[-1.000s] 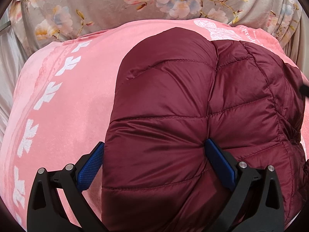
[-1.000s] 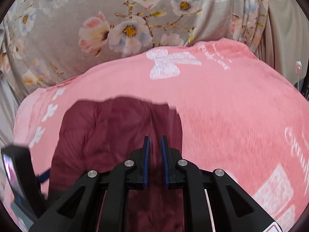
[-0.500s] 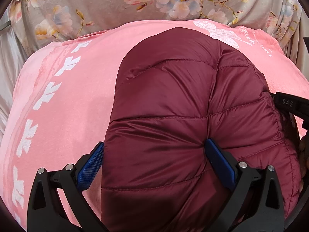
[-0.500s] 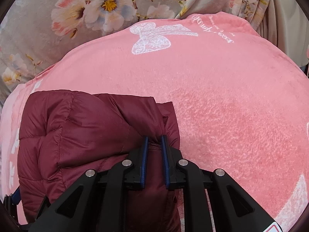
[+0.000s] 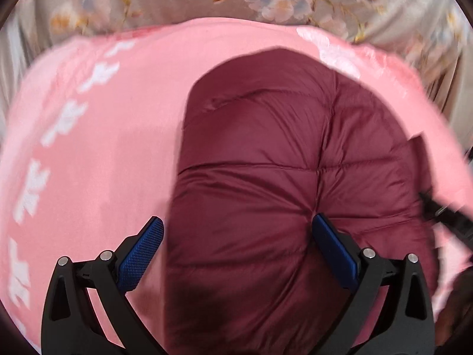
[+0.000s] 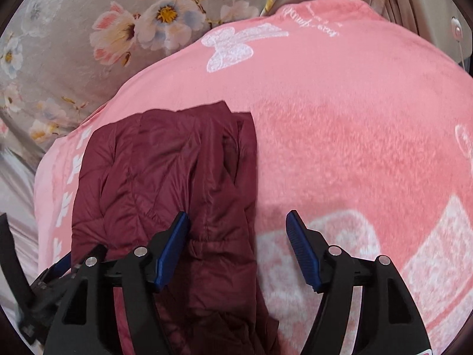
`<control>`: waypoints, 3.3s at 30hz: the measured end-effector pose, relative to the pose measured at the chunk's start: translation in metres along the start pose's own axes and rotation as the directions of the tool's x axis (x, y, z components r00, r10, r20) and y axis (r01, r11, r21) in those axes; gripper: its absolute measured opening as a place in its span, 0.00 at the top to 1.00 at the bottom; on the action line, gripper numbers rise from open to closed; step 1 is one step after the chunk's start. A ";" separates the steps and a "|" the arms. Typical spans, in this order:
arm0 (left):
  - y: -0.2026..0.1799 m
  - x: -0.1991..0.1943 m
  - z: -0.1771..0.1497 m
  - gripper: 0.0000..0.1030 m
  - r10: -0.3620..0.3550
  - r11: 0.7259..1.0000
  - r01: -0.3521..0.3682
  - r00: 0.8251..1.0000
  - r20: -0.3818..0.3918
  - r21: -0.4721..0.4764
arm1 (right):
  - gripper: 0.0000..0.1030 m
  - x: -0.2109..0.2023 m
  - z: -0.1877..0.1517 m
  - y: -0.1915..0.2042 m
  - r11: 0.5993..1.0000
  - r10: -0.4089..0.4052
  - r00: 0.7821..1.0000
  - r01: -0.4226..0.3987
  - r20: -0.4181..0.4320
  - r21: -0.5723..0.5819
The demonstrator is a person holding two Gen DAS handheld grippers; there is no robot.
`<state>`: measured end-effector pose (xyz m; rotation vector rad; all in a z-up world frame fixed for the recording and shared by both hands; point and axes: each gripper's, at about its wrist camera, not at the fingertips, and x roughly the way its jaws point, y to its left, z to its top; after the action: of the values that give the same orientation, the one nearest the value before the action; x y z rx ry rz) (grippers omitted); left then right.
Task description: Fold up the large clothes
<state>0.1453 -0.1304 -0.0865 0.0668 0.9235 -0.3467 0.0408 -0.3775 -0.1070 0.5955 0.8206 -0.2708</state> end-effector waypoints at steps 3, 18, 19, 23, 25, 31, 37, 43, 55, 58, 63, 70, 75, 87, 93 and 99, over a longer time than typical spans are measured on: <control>0.029 -0.004 0.005 0.05 -0.025 0.996 0.024 1.000 -0.015 -0.081 | 0.35 0.007 -0.010 0.001 0.999 0.040 0.999 -0.040 -0.035 0.002; 0.017 0.033 0.011 0.10 -0.227 0.970 0.215 0.967 -0.116 -0.113 | 0.50 0.028 -0.008 0.002 0.978 0.206 0.977 -0.203 -0.047 0.053; 0.012 0.030 0.011 0.14 -0.208 0.975 0.197 0.972 -0.110 -0.099 | 0.51 0.029 -0.007 0.001 0.977 0.207 0.977 -0.204 -0.046 0.064; 0.004 0.010 0.014 0.36 -0.159 0.987 0.156 0.985 -0.070 -0.040 | 0.77 0.017 -0.004 0.010 0.984 0.176 0.984 -0.176 -0.009 0.038; 0.002 -0.005 0.015 0.52 -0.157 0.988 0.156 0.987 -0.042 -0.007 | 0.82 0.005 -0.004 0.017 0.988 0.153 0.988 -0.153 0.021 0.006; -0.009 -0.061 0.027 0.59 -0.179 0.981 0.173 0.982 0.065 0.082 | 0.84 -0.047 -0.001 0.037 0.987 0.159 0.977 -0.153 0.141 -0.055; -0.010 -0.116 0.037 0.59 -0.209 0.973 0.183 0.957 0.202 0.141 | 0.84 -0.104 0.005 0.064 0.981 0.184 0.943 -0.157 0.276 -0.118; 0.007 -0.172 0.048 0.59 -0.213 0.971 0.163 0.920 0.330 0.172 | 0.84 -0.150 0.014 0.107 0.963 0.237 0.893 -0.163 0.383 -0.216; 0.080 -0.236 0.081 0.58 -0.163 0.976 0.050 0.815 0.555 0.214 | 0.84 -0.182 0.030 0.218 0.885 0.374 0.799 -0.156 0.470 -0.438; 0.105 -0.229 0.090 0.57 -0.162 0.978 0.053 0.810 0.563 0.204 | 0.84 -0.168 0.030 0.242 0.863 0.388 0.797 -0.139 0.462 -0.485; 0.146 -0.194 0.109 0.57 -0.155 0.983 0.073 0.819 0.553 0.168 | 0.84 -0.121 0.039 0.276 0.841 0.400 0.815 -0.145 0.418 -0.521; 0.179 -0.121 0.124 0.57 -0.103 0.991 0.045 0.864 0.492 0.127 | 0.84 -0.037 0.049 0.296 0.837 0.377 0.863 -0.162 0.336 -0.523; 0.192 -0.065 0.127 0.57 -0.084 0.993 0.041 0.903 0.421 0.111 | 0.84 0.017 0.048 0.301 0.846 0.337 0.899 -0.159 0.279 -0.510; 0.205 0.033 0.111 0.56 -0.048 0.996 0.027 0.964 0.261 0.082 | 0.84 0.119 0.033 0.286 0.869 0.219 0.964 -0.122 0.152 -0.480; 0.212 0.044 0.107 0.45 -0.036 0.998 0.021 0.968 0.249 0.063 | 0.76 0.139 0.032 0.275 0.884 0.208 0.972 -0.139 0.109 -0.446; 0.220 0.034 0.109 0.26 0.073 0.997 -0.074 0.971 0.229 -0.005 | 0.63 0.119 0.034 0.265 0.894 0.178 0.978 -0.115 0.108 -0.432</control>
<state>0.3180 0.0459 -0.0675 0.0625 0.6896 -0.2806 0.2585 -0.1840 -0.0750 0.2208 0.6617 0.0091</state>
